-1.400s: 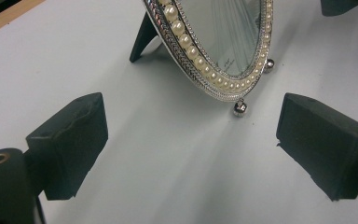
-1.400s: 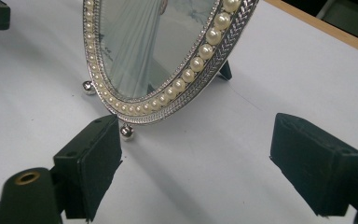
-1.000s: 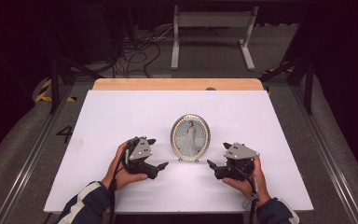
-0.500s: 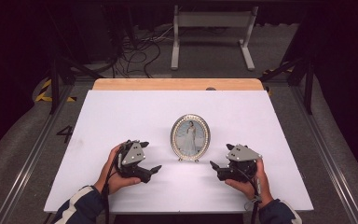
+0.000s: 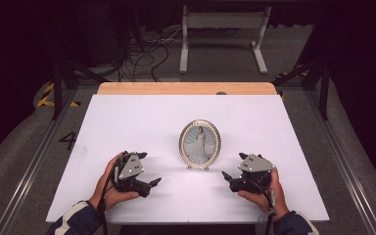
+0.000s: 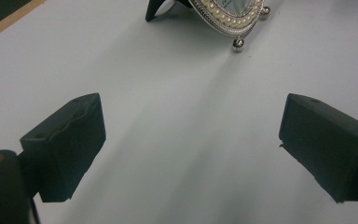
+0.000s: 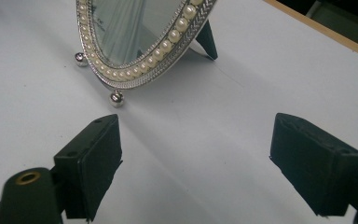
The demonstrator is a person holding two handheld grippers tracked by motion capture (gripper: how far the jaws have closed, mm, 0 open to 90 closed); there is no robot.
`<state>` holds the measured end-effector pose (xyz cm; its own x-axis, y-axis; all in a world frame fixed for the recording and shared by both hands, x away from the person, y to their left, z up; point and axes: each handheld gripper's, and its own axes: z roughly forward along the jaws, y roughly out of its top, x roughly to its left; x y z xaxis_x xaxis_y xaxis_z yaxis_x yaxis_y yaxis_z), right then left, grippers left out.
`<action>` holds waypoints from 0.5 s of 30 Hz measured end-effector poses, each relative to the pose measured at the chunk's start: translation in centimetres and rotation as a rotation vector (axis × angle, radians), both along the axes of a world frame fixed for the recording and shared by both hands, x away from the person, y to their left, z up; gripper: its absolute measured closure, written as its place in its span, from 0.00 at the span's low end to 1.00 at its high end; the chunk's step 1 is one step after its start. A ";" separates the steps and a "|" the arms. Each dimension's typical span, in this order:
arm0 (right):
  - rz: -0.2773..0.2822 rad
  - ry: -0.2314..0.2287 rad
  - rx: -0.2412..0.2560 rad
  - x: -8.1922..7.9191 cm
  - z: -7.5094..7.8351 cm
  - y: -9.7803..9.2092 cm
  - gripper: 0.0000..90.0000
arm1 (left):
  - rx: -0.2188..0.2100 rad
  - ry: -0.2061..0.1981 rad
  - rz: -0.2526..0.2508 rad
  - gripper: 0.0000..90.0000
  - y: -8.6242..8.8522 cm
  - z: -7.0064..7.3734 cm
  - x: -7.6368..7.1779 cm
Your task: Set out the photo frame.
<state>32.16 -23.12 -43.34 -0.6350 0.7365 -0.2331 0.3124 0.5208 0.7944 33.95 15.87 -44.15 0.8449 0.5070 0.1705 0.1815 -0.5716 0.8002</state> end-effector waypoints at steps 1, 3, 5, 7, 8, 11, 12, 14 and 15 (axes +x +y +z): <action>-0.001 0.001 0.002 0.0 0.0 -0.1 0.19 | 0.003 0.000 0.003 0.09 0.2 -0.1 -0.1; -0.007 0.001 -0.001 -0.1 0.0 -0.4 0.18 | 0.009 0.003 0.009 0.09 0.5 -0.2 -0.2; -0.010 0.001 0.002 -0.2 0.0 -0.6 0.18 | 0.015 0.006 0.017 0.09 0.8 -0.3 -0.3; -0.016 0.000 0.003 -0.3 0.0 -0.9 0.18 | 0.018 0.008 0.022 0.09 1.1 -0.4 -0.5; -0.017 0.002 0.005 -0.4 0.0 -1.0 0.18 | 0.021 0.011 0.023 0.09 1.3 -0.5 -0.5; -0.027 0.003 0.002 -0.6 -0.1 -1.4 0.18 | 0.023 0.014 0.037 0.09 1.9 -0.6 -0.7; -0.027 0.003 0.002 -0.6 -0.1 -1.4 0.18 | 0.023 0.014 0.037 0.09 1.9 -0.6 -0.7; -0.034 0.003 0.003 -0.7 -0.1 -1.7 0.18 | 0.018 0.017 0.044 0.09 2.3 -0.6 -0.8; -0.037 0.003 0.002 -0.7 -0.1 -1.8 0.18 | 0.019 0.016 0.052 0.09 2.7 -0.6 -0.8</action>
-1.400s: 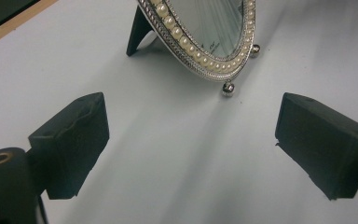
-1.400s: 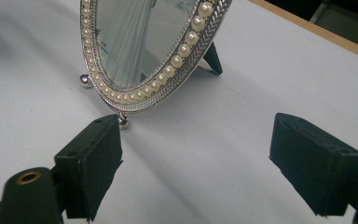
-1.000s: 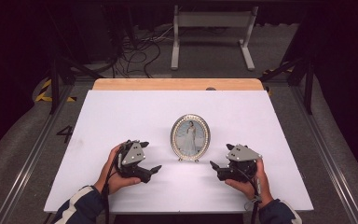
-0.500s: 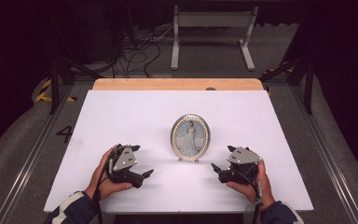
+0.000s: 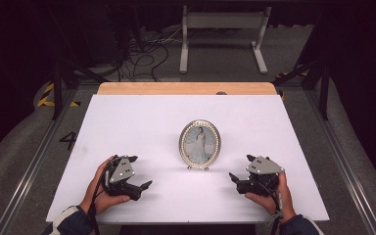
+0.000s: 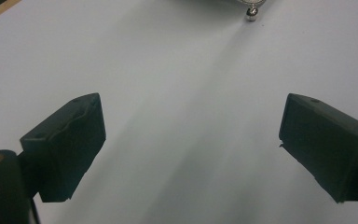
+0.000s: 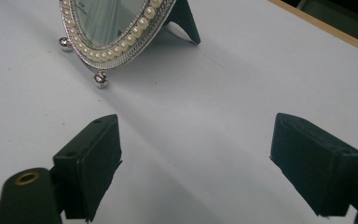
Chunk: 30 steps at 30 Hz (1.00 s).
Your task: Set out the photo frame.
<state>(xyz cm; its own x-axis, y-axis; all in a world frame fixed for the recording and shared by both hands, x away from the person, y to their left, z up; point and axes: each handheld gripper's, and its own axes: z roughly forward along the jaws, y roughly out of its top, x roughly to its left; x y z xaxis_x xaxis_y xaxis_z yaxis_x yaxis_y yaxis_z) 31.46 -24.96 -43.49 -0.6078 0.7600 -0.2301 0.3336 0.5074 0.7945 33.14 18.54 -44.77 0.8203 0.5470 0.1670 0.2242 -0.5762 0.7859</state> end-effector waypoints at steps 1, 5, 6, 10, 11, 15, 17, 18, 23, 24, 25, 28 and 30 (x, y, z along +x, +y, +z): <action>-0.003 0.000 0.001 -0.1 0.0 -0.2 0.18 | 0.001 0.003 0.007 0.09 0.2 0.0 -0.1; -0.010 -0.005 -0.003 -0.2 0.0 -0.5 0.18 | -0.003 0.007 0.023 0.09 0.9 -0.1 -0.3; -0.015 -0.006 -0.001 -0.3 0.1 -0.7 0.18 | -0.006 0.008 0.029 0.09 1.2 -0.1 -0.4; -0.027 -0.008 -0.003 -0.4 0.0 -1.2 0.18 | -0.018 0.011 0.051 0.09 2.1 -0.1 -0.5; -0.036 -0.010 -0.006 -0.5 0.0 -1.5 0.18 | -0.016 0.009 0.068 0.08 2.5 -0.1 -0.6; -0.046 -0.012 -0.011 -0.7 -0.1 -2.1 0.18 | -0.008 0.012 0.087 0.08 3.3 -0.2 -0.7; -0.053 -0.009 -0.007 -0.7 -0.2 -2.3 0.18 | -0.009 0.012 0.093 0.08 3.6 -0.3 -0.8; -0.054 -0.010 -0.006 -0.7 -0.2 -2.4 0.18 | -0.007 0.010 0.098 0.08 3.8 -0.3 -0.9; -0.064 -0.007 -0.013 -0.9 -0.4 -2.9 0.18 | -0.013 0.012 0.122 0.08 4.8 -0.3 -1.1; -0.066 -0.007 -0.014 -0.9 -0.4 -3.0 0.18 | -0.011 0.013 0.124 0.08 5.0 -0.4 -1.1; -0.068 -0.006 -0.011 -0.9 -0.4 -3.1 0.18 | -0.015 0.014 0.130 0.08 5.1 -0.4 -1.1; -0.074 -0.004 -0.010 -1.0 -0.5 -3.4 0.18 | -0.010 0.019 0.141 0.08 5.8 -0.6 -1.3; -0.083 -0.005 -0.010 -1.1 -0.5 -3.6 0.17 | -0.006 0.021 0.146 0.08 6.2 -0.7 -1.4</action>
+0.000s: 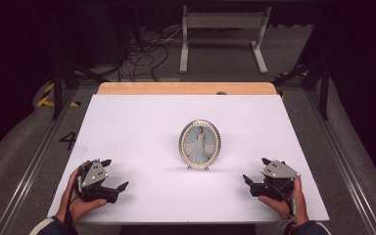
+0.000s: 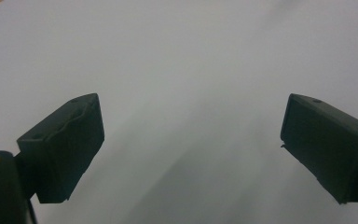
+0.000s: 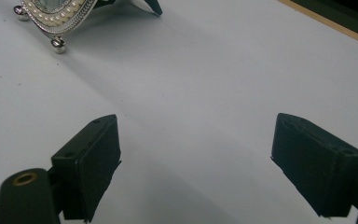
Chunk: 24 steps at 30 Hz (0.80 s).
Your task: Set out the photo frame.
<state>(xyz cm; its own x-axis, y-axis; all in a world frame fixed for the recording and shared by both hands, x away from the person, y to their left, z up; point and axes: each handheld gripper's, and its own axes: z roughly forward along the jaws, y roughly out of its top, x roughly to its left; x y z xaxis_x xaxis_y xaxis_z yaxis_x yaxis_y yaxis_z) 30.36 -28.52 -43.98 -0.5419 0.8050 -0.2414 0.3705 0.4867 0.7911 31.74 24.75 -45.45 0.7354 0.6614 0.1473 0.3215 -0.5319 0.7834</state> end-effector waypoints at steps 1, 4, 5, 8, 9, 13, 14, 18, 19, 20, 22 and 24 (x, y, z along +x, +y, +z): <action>-0.003 0.001 0.002 0.0 0.0 -0.1 0.17 | 0.001 -0.001 0.004 0.08 0.2 -0.1 0.0; -0.008 0.003 0.001 -0.1 -0.1 -0.3 0.17 | 0.000 0.005 0.020 0.08 0.9 -0.2 -0.1; -0.012 0.006 0.003 -0.1 -0.2 -0.4 0.17 | -0.002 0.003 0.029 0.08 1.2 -0.2 -0.2; -0.018 0.005 -0.004 -0.2 -0.2 -0.6 0.17 | -0.004 0.005 0.046 0.08 1.6 -0.3 -0.2; -0.021 0.005 0.000 -0.2 -0.2 -0.6 0.17 | -0.011 0.004 0.055 0.08 1.8 -0.3 -0.2; -0.024 0.006 0.003 -0.4 -0.5 -0.8 0.17 | 0.002 0.001 0.068 0.08 2.4 -0.4 -0.4; -0.028 0.011 0.004 -0.4 -0.6 -0.8 0.17 | -0.009 0.003 0.071 0.08 2.5 -0.4 -0.5; -0.030 0.020 0.002 -0.5 -1.0 -0.9 0.16 | -0.023 0.009 0.072 0.08 2.7 -0.4 -0.5; -0.028 0.021 0.005 -0.5 -1.0 -0.9 0.16 | -0.019 0.010 0.067 0.08 2.7 -0.5 -0.5; -0.028 0.023 0.004 -0.6 -1.1 -0.9 0.16 | -0.014 0.015 0.064 0.08 2.6 -0.5 -0.4; -0.032 0.016 0.006 -0.7 -1.1 -1.1 0.16 | -0.008 0.020 0.062 0.08 2.4 -0.7 -0.4; -0.037 0.010 0.020 -0.7 -1.0 -1.3 0.16 | -0.009 0.016 0.061 0.08 2.3 -0.7 -0.5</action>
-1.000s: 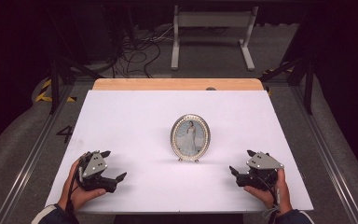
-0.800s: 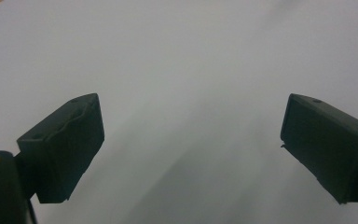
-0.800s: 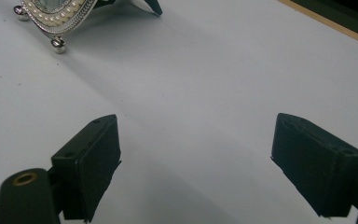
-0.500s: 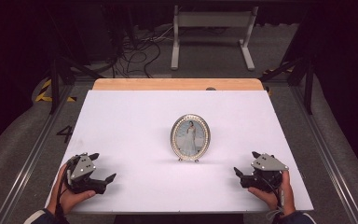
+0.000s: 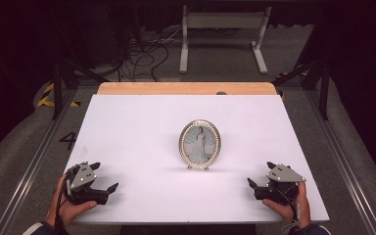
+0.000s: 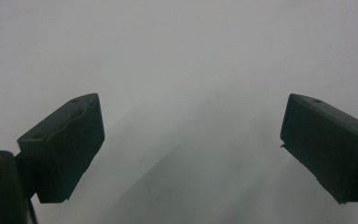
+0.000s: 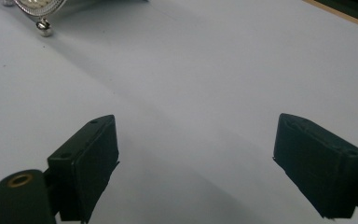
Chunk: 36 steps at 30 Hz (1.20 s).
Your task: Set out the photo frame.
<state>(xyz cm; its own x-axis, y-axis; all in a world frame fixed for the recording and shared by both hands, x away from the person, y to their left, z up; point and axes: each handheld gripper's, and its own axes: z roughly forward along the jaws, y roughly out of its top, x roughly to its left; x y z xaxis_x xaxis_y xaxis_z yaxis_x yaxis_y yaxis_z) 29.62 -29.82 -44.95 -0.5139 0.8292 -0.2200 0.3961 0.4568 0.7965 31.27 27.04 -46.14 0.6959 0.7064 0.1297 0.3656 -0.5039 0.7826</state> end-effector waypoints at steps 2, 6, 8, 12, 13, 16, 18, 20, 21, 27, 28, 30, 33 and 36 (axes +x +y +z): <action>-0.009 -0.004 0.011 0.1 0.1 -0.1 0.16 | 0.005 -0.003 -0.001 0.08 0.0 0.0 -0.1; -0.006 -0.018 0.011 0.1 0.3 0.1 0.16 | -0.006 -0.016 0.001 0.08 0.3 0.1 -0.3; -0.006 -0.024 0.011 0.1 0.4 0.3 0.15 | -0.012 -0.013 0.005 0.08 0.4 0.1 -0.4; 0.001 -0.022 0.008 0.1 0.3 0.4 0.15 | -0.014 -0.013 0.004 0.08 0.4 0.1 -0.3; 0.001 -0.022 0.008 0.1 0.3 0.4 0.15 | -0.011 -0.013 0.001 0.08 0.4 0.1 -0.2; -0.002 -0.019 0.009 0.2 0.3 0.2 0.15 | -0.009 -0.009 0.002 0.08 0.3 0.1 -0.2; -0.002 -0.018 0.014 0.2 0.3 0.1 0.15 | -0.004 -0.014 0.002 0.08 0.3 0.1 -0.3; -0.003 -0.019 0.010 0.2 0.2 0.2 0.15 | 0.000 -0.013 0.000 0.08 0.2 0.1 -0.3; -0.002 -0.019 0.010 0.1 0.2 0.2 0.15 | 0.004 -0.013 -0.003 0.08 0.2 0.1 -0.3; 0.001 -0.020 0.007 0.2 0.2 0.2 0.15 | -0.007 -0.009 -0.007 0.08 0.3 0.1 -0.2; 0.001 -0.020 0.007 0.2 0.2 0.2 0.15 | 0.000 -0.009 -0.003 0.08 0.2 0.1 -0.2; 0.000 -0.020 0.008 0.2 0.2 0.2 0.15 | 0.002 -0.006 -0.001 0.08 0.2 0.1 -0.2; -0.001 -0.022 0.008 0.2 0.2 0.2 0.15 | 0.002 -0.006 -0.003 0.08 0.2 0.0 -0.2; -0.002 -0.028 0.010 0.2 0.3 0.2 0.15 | 0.000 -0.007 0.002 0.08 0.2 0.0 -0.1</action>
<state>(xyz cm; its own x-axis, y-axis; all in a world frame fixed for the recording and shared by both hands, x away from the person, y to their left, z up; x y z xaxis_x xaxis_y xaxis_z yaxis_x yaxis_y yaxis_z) 29.83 -29.65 -44.68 -0.5061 0.8324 -0.2258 0.3746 0.4479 0.8118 31.19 27.20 -46.15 0.6936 0.7076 0.1347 0.3609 -0.5032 0.7852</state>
